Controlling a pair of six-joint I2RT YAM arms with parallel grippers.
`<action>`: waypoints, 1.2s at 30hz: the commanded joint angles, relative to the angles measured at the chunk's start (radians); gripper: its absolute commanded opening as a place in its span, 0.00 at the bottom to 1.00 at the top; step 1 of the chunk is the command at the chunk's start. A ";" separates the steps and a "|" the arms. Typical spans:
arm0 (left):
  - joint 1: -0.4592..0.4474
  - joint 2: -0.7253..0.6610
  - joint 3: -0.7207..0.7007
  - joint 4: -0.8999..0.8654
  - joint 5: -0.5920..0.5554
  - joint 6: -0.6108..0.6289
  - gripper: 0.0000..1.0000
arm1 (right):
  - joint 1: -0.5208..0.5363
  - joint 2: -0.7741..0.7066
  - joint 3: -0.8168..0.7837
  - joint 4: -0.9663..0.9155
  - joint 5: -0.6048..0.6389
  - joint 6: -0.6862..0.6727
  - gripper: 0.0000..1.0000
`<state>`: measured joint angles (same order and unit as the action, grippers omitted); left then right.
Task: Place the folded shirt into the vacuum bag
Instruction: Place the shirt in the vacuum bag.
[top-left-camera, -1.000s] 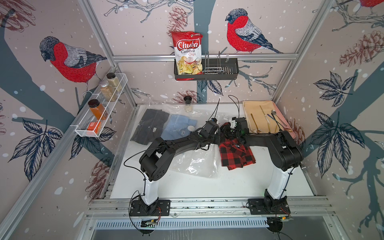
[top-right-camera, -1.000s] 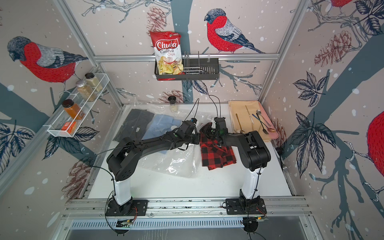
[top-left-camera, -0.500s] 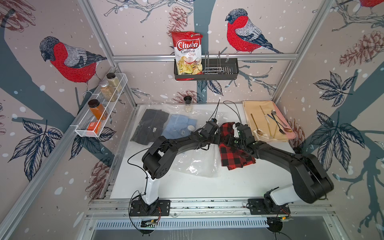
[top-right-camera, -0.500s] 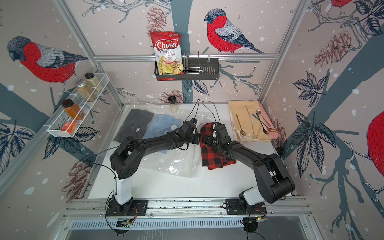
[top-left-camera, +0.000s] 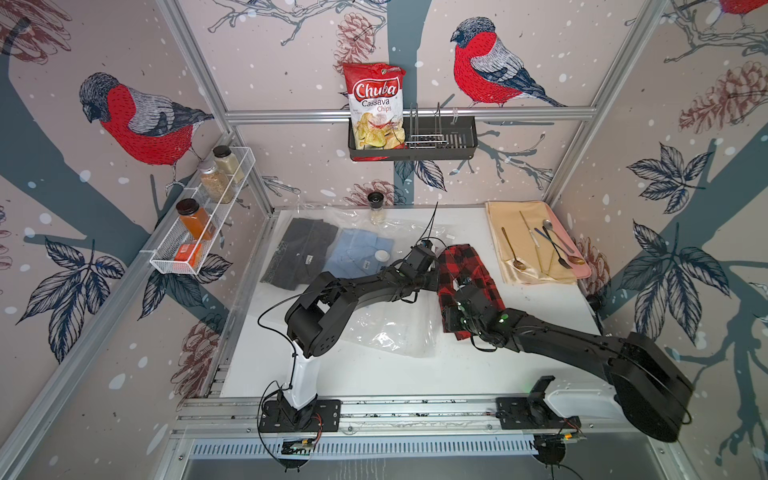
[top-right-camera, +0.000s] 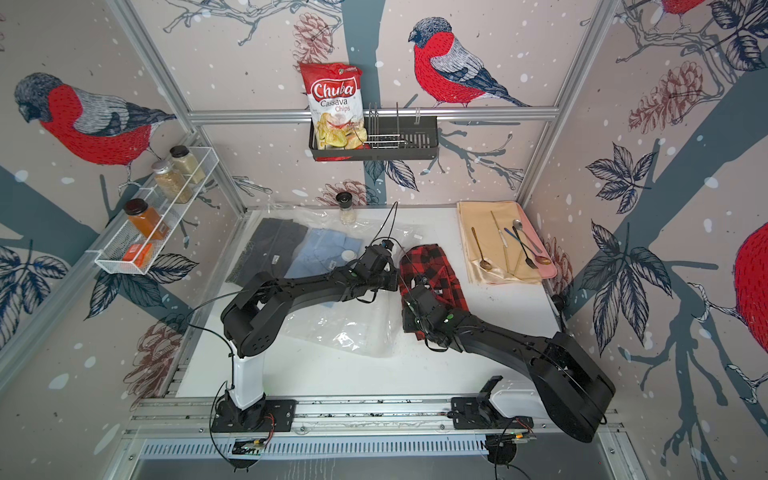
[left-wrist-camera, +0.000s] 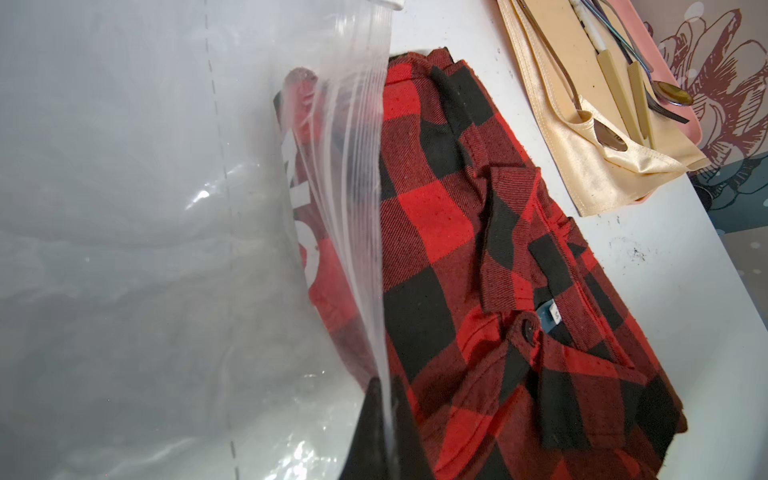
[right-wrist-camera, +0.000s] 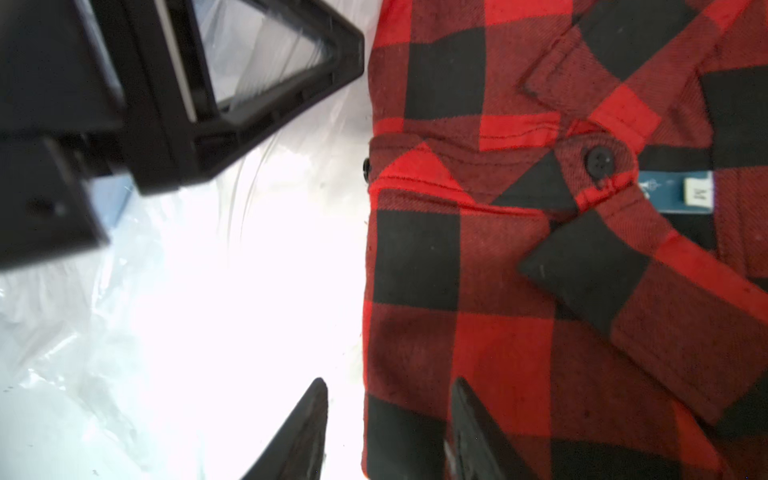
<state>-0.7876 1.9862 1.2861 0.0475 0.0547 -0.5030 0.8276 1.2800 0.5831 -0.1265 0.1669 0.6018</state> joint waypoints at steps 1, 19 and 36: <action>0.002 0.005 0.000 0.029 0.000 -0.006 0.00 | 0.008 0.025 -0.003 -0.034 0.059 0.020 0.51; 0.003 0.012 0.011 0.023 0.005 -0.011 0.00 | 0.042 0.278 0.037 -0.146 0.065 0.094 0.41; 0.002 -0.024 0.005 0.011 0.008 -0.012 0.00 | -0.160 0.050 0.081 -0.056 -0.288 -0.058 0.00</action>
<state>-0.7872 1.9724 1.2888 0.0471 0.0563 -0.5171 0.6903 1.3468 0.6552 -0.2131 0.0143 0.5858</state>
